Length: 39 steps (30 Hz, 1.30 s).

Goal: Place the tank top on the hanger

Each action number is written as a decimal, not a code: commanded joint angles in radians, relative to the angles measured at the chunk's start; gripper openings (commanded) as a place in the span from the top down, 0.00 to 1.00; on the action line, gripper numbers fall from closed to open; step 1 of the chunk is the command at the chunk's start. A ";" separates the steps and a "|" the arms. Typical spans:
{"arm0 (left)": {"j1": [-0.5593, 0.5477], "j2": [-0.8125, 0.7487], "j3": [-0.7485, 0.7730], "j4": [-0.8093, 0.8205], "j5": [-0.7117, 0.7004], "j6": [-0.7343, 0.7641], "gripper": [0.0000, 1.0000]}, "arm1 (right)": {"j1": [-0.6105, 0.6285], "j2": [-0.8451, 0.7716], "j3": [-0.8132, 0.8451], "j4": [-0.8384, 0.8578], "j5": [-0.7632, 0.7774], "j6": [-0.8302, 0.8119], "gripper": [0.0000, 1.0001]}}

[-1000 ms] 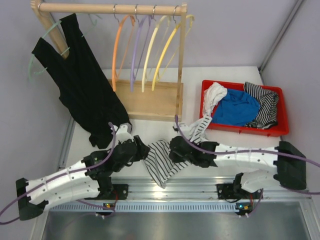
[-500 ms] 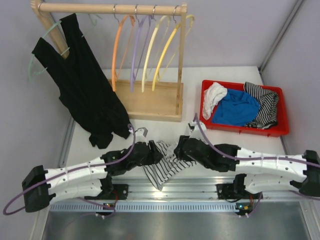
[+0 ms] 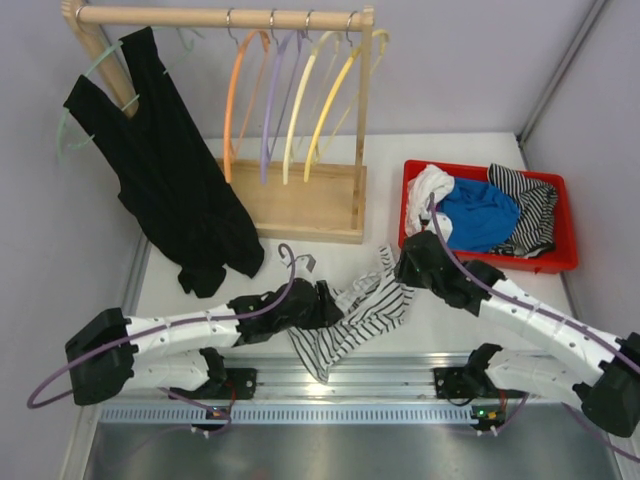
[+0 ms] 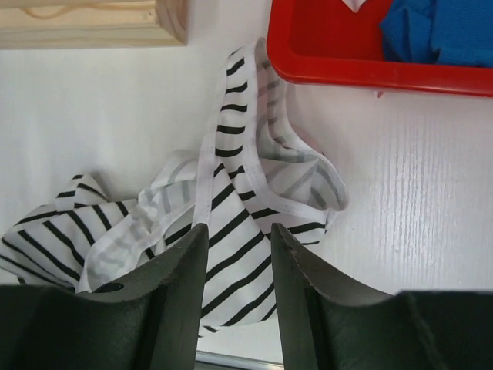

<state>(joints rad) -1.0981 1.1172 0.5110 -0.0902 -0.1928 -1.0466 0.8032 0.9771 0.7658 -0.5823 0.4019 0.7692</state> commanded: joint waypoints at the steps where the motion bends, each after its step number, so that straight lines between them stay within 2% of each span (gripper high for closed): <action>1: 0.003 0.039 0.060 0.066 0.047 -0.023 0.45 | -0.079 0.073 0.007 0.071 -0.101 -0.105 0.61; 5: 0.001 0.053 0.130 -0.008 0.055 -0.010 0.48 | -0.110 0.181 0.041 0.108 -0.140 -0.139 0.64; 14: 0.003 -0.005 0.185 -0.140 0.038 0.005 0.46 | -0.110 0.250 0.061 0.139 -0.147 -0.146 0.64; 20: 0.001 0.055 0.152 -0.111 0.065 -0.079 0.45 | -0.110 0.279 0.044 0.157 -0.140 -0.140 0.64; 24: 0.001 0.073 0.078 0.035 0.078 -0.170 0.45 | -0.110 0.273 0.021 0.167 -0.141 -0.133 0.66; 32: 0.001 0.128 0.077 0.083 0.095 -0.194 0.45 | -0.110 0.236 -0.033 0.174 -0.144 -0.120 0.69; 35: 0.001 0.130 0.084 0.061 0.075 -0.194 0.46 | -0.111 0.229 -0.052 0.182 -0.146 -0.114 0.70; 39: 0.000 0.147 0.077 0.044 0.043 -0.178 0.57 | -0.110 0.224 -0.068 0.193 -0.153 -0.108 0.73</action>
<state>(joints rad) -1.0977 1.2476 0.5873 -0.0818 -0.1219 -1.2186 0.7040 1.2320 0.7044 -0.4381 0.2558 0.6514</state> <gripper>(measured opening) 0.457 0.273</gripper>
